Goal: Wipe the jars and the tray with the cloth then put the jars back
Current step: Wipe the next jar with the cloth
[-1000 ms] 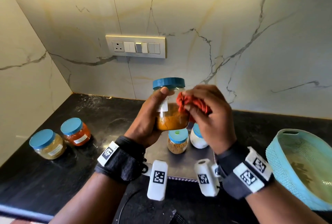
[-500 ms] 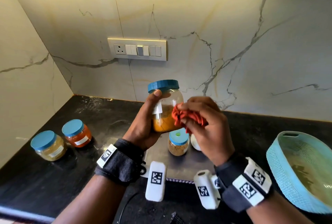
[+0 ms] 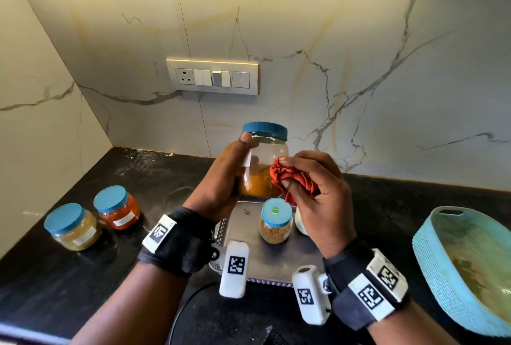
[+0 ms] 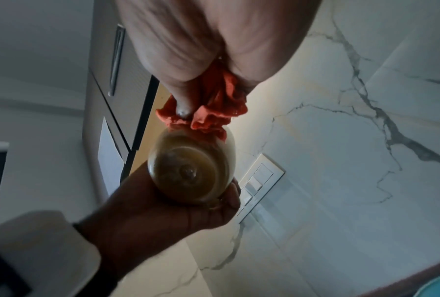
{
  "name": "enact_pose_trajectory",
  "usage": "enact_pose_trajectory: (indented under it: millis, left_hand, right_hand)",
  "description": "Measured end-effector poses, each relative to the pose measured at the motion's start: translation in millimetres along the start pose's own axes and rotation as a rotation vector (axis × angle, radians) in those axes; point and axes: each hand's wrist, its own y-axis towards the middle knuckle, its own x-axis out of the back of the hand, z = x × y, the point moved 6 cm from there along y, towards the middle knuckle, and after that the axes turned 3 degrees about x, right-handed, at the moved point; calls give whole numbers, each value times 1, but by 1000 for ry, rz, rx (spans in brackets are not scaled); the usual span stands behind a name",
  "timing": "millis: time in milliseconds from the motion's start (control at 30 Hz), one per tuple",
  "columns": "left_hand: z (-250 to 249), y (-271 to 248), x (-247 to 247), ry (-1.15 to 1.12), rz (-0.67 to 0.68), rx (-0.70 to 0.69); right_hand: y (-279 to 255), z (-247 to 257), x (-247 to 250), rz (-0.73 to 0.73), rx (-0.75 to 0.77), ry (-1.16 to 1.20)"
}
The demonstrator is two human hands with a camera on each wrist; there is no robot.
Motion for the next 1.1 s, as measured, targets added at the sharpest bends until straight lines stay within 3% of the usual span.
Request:
enact_pose_trajectory:
  millis: [100, 267, 433, 500, 767, 967, 1100]
  left_hand:
    - [-1, 5, 1, 115, -50, 9]
    - [7, 9, 3, 147, -141, -96]
    - [3, 12, 1, 101, -162, -162]
    - [-1, 14, 2, 96, -185, -173]
    - [-3, 15, 8, 8, -268, -158]
    - [5, 12, -2, 15, -200, -170]
    - [0, 8, 2, -67, -212, -174]
  right_hand:
    - [0, 6, -1, 6, 58, -116]
    - [4, 12, -5, 94, 176, -211]
    - [39, -7, 2, -27, -4, -110]
    - [38, -8, 2, -28, -11, -79]
    - [-4, 23, -8, 183, 310, -196]
    - [42, -10, 7, -24, 0, 26]
    - [24, 3, -3, 55, 65, -4]
